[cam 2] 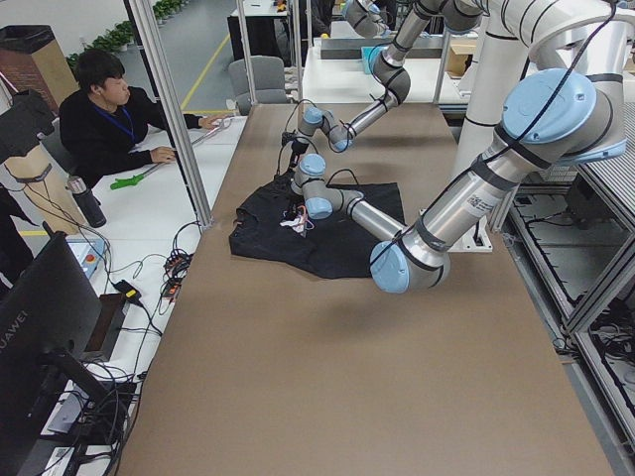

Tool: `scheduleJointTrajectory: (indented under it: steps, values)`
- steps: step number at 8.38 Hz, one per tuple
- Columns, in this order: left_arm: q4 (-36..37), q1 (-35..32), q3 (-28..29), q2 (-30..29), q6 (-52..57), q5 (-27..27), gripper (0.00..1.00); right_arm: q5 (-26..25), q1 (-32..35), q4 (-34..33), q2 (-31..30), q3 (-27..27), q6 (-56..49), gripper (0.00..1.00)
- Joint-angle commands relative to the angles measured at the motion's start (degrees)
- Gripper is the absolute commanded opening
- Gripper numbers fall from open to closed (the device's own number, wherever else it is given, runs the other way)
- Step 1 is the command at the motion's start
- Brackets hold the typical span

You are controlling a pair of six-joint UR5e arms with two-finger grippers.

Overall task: Fold clothes
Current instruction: 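Fold the other sleeve inward with the right gripper while the left gripper releases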

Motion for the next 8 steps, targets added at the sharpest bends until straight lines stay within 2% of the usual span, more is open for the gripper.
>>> scheduleJointTrajectory:
  steps: [1, 2, 4, 6, 7, 8]
  values:
    - [0.3, -0.8, -1.6, 0.0, 0.3, -0.7, 0.95, -0.1, 0.0, -0.1, 0.6, 0.5, 0.5, 0.00]
    - [0.4, -2.3, -1.9, 0.3, 1.0, -2.4, 0.95, 0.0, 0.0, -0.5, 1.6, 1.5, 3.4, 0.00]
    - [0.1, -3.9, -2.0, 4.4, 7.3, -3.4, 0.95, -0.1, 0.0, -1.9, 5.9, 2.7, 8.9, 0.00]
    - [-0.2, -5.6, -1.8, 6.5, 12.6, -3.4, 0.95, -0.2, -1.0, -11.0, 10.4, 7.2, 14.7, 0.00]
    - [-0.2, -5.9, -1.5, 6.7, 14.1, -3.4, 0.95, -0.6, -3.4, -14.2, 13.2, 7.2, 18.1, 0.00]
    - [-0.2, -6.0, -1.4, 7.2, 14.5, -3.4, 0.95, -3.7, -5.7, -16.7, 15.6, 7.0, 20.1, 0.00]
